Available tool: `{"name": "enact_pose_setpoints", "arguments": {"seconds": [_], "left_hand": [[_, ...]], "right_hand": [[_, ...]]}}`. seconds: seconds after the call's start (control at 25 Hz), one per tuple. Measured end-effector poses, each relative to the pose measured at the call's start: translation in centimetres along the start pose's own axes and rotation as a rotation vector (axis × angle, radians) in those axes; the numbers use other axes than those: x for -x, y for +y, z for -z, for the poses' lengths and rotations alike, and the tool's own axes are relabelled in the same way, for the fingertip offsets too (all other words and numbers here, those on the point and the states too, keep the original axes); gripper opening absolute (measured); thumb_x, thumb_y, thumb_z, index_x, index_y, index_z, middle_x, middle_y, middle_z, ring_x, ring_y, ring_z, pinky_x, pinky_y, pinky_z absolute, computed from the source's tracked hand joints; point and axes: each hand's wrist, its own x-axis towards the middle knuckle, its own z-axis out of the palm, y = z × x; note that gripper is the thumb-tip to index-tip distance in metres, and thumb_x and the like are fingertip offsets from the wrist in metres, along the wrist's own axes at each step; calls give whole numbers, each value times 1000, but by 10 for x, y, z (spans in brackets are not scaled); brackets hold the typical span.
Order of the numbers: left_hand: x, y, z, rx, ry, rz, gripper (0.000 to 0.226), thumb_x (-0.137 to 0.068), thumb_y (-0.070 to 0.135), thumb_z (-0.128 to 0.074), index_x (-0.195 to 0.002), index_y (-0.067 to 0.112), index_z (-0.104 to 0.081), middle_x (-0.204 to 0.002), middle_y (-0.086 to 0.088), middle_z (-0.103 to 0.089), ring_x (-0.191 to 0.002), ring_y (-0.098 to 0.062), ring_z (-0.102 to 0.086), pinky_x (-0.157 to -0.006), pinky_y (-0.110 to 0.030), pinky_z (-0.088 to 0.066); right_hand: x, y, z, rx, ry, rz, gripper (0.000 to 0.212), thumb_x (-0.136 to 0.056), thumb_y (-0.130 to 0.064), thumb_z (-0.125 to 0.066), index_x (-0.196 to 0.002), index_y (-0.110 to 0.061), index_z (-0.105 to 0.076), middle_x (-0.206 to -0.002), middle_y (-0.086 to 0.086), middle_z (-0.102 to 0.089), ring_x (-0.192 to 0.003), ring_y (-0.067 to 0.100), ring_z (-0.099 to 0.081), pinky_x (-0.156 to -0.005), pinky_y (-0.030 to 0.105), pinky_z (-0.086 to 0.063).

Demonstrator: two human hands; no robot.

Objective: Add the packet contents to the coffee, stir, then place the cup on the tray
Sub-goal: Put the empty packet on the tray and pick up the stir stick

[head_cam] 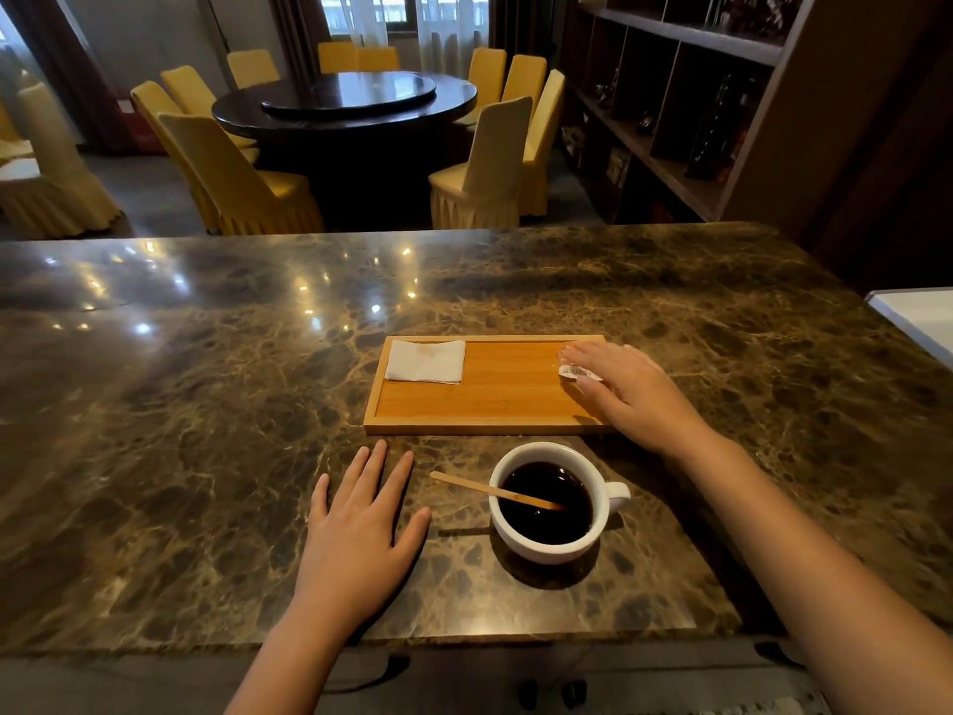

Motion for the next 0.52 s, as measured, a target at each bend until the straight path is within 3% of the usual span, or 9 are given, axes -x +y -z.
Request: {"name": "enact_pose_setpoints", "arguments": {"seconds": [0.12, 0.28, 0.4, 0.52], "left_hand": [[0, 0, -2, -2, 2, -6, 70, -77, 65, -7, -141, 36, -8, -148, 6, 3, -135, -8, 10, -112, -46, 5], [0, -2, -2, -9, -1, -13, 69, -78, 65, -8, -141, 35, -8, -151, 3, -1, -136, -9, 9, -112, -47, 4], [1, -3, -4, -27, 2, -19, 69, -79, 65, -7, -141, 35, -7, -152, 2, -2, -137, -10, 8, -112, -47, 4], [1, -2, -4, -34, 15, -18, 69, -79, 64, -7, -141, 34, -9, -153, 1, -4, -137, -11, 7, -112, -47, 3]], "right_hand": [[19, -44, 21, -122, -44, 86, 40, -88, -34, -56, -127, -24, -52, -135, -1, -54, -128, 14, -42, -107, 33, -32], [43, -102, 21, -51, -212, 230, 43, -85, -39, -58, -126, -28, -52, -131, -8, -54, -121, 9, -44, -100, 32, -41], [52, -123, 4, 74, -169, 299, 43, -84, -39, -59, -124, -27, -53, -123, -6, -59, -113, 12, -49, -88, 31, -45], [55, -129, -11, 117, -87, 359, 28, -81, -29, -64, -108, -20, -62, -101, 1, -67, -94, 21, -60, -72, 37, -50]]}}
